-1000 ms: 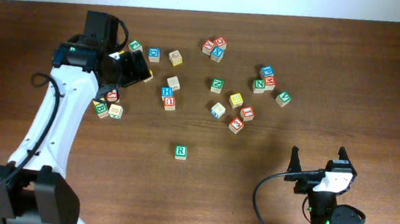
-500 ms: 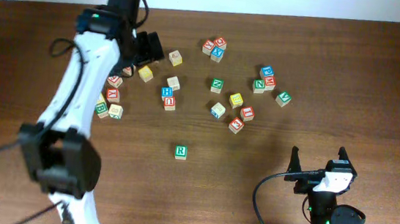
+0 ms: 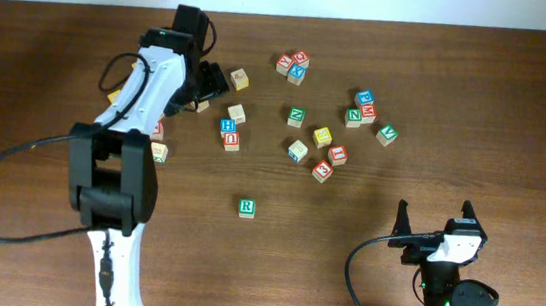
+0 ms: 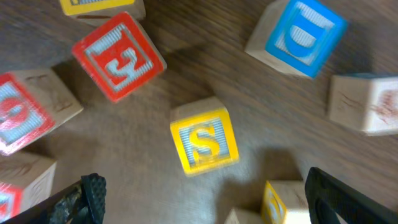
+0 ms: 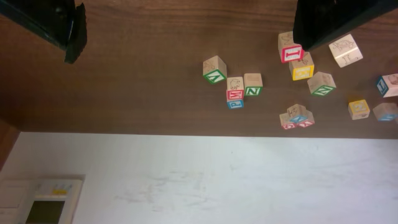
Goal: Spell out RSS
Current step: 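Move the left gripper back to the left block cluster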
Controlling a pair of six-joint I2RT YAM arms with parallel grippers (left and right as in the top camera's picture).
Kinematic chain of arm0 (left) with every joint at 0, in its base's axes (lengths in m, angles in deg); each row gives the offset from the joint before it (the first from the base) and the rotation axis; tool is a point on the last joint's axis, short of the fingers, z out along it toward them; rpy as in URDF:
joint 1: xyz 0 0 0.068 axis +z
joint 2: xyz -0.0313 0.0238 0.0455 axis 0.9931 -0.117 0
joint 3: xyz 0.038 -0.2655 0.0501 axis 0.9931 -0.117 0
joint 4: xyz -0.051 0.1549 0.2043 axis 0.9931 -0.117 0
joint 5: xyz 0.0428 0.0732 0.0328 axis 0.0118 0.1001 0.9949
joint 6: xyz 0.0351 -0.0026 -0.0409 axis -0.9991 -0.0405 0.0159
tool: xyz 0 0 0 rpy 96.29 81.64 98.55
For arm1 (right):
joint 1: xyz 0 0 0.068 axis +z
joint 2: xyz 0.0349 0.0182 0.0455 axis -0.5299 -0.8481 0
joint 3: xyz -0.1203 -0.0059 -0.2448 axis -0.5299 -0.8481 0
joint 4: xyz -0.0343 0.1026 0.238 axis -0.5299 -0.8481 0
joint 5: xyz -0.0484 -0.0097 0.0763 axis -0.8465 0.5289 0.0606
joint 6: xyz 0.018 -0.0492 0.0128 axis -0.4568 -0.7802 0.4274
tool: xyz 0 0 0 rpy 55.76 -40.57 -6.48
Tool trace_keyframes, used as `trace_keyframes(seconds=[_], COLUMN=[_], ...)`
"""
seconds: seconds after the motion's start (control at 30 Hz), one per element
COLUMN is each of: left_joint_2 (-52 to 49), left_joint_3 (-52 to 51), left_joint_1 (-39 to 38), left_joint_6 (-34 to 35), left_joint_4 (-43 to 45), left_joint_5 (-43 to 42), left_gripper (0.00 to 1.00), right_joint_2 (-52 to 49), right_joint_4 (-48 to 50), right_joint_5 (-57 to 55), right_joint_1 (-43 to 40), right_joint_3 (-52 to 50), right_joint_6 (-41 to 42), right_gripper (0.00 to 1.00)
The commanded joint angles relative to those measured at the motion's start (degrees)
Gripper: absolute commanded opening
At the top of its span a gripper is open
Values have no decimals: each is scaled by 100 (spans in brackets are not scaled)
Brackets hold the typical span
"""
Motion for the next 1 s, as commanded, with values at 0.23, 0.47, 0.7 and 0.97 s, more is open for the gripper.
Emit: trace_keyframes(seconds=[0.23,0.47,0.7,0.97], left_joint_2=[-481,-535,-732,-732], left_joint_3=[4,4,4,7], left_joint_1=[-2,0,0,0], left_joint_6=[203,201,203,203], left_joint_4=[404,452,490,557], left_joint_5=[216,538,533,509], left_gripper=[72,54,52,42], right_joint_2=[42,42,42,42], right_joint_4=[-20,-20,-20,-20], right_joint_5=[-68,-68,-68,-68], right_joint_1=[31,31,31,31], right_joint_3=[-46,-46,-46,-46], right_joint_6=[-13,-13,-13,-13], right_gripper=[98,99,98,98])
